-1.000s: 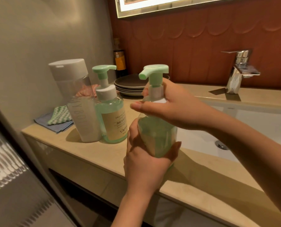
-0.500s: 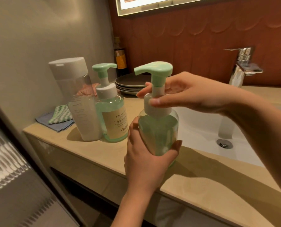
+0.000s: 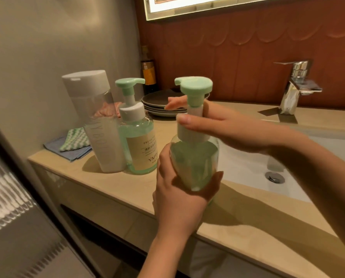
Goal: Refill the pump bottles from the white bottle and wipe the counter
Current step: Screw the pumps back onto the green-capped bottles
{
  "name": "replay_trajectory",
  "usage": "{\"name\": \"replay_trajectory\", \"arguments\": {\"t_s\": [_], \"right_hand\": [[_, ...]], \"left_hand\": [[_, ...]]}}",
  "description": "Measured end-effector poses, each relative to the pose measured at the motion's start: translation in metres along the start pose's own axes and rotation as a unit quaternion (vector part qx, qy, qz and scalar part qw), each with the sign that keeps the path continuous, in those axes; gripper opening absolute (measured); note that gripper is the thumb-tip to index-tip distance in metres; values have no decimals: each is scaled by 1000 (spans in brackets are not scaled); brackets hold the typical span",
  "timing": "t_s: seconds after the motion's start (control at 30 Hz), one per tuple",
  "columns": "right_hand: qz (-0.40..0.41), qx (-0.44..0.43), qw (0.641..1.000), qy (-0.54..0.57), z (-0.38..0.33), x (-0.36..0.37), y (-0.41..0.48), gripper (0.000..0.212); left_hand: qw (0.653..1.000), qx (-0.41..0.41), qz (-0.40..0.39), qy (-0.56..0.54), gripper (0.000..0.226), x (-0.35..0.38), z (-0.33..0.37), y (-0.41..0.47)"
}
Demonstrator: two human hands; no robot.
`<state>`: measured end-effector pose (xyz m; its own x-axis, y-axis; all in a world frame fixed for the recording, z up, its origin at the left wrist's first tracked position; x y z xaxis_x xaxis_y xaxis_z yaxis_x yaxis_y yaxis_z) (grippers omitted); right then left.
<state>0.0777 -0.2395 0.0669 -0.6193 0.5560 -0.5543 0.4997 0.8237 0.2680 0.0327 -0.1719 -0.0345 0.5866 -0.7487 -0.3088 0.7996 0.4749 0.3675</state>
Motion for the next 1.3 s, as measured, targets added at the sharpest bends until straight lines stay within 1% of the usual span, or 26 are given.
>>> {"name": "replay_trajectory", "arguments": {"t_s": [0.03, 0.1, 0.13, 0.2, 0.27, 0.33, 0.4, 0.47, 0.57, 0.63, 0.7, 0.8, 0.87, 0.93, 1.03, 1.1, 1.17, 1.3], "right_hand": [[-32, 15, 999, 20, 4, 0, -2, 47], [-80, 30, 996, 27, 11, -2, -6, 57], [-94, 35, 995, 24, 12, -4, -9, 56], [-114, 38, 993, 12, 11, -8, -13, 49], [-110, 21, 993, -26, 5, -11, -14, 48], [-80, -4, 992, -96, 0, -15, -9, 53], [-15, -28, 987, -160, -5, -24, -4, 58], [53, -41, 978, -196, -10, -29, -2, 58], [120, -74, 961, -240, -15, -27, 1, 61], [139, -82, 958, -236, -13, -22, 4, 55], [130, -70, 962, -230, -9, -15, 7, 57], [99, -82, 980, -151, -6, -6, 6, 52], [58, -83, 991, -92, -9, -1, 7, 54], [1, -45, 998, -41, -9, 3, 9, 55], [-68, -22, 997, 28, -2, -1, 3, 69], [-98, -22, 994, 37, 2, -1, -2, 57], [-94, -25, 995, 4, 9, -7, -5, 46], [-10, -54, 998, -43, 7, -18, 4, 34]], "left_hand": [[1000, -1, -2, -3, 93, 0, -1, 0], [1000, -5, -6, -7, 95, 0, -1, 0], [1000, -8, -9, -6, 95, 1, -1, 0], [1000, -9, -14, -1, 95, 2, 0, -1], [1000, -6, -13, 5, 94, 2, 0, -1], [1000, -3, -12, 6, 93, 2, 0, -1], [1000, -3, -12, 5, 92, 2, 0, -1], [1000, -9, -13, 5, 94, 1, 0, -1], [1000, -13, -16, 2, 94, 1, 0, -1], [1000, -11, -16, -4, 94, 1, 1, -1], [1000, -4, -9, -4, 95, 0, 1, -1], [1000, -5, -10, -10, 94, 1, 0, 0], [1000, 0, -14, -9, 93, 2, -1, -1], [1000, 6, -4, -11, 92, 0, -1, 0], [1000, -1, -10, -10, 91, 0, -1, -1], [1000, -6, -16, -1, 94, 1, -1, -2], [1000, -11, -17, 0, 93, 1, -1, -2], [1000, -13, -17, 2, 94, 1, -2, -1]]}}
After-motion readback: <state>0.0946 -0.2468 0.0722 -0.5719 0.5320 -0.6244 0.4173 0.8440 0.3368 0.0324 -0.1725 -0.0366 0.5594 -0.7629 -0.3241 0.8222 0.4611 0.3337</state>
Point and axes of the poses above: each hand's wrist, its own y-axis towards the middle knuckle, its own x-axis out of the palm, z = x × y, the point moved 8 cm from there along y, towards the middle knuckle, and after that the axes turned 6 degrees about -x, right-handed, at the moved point
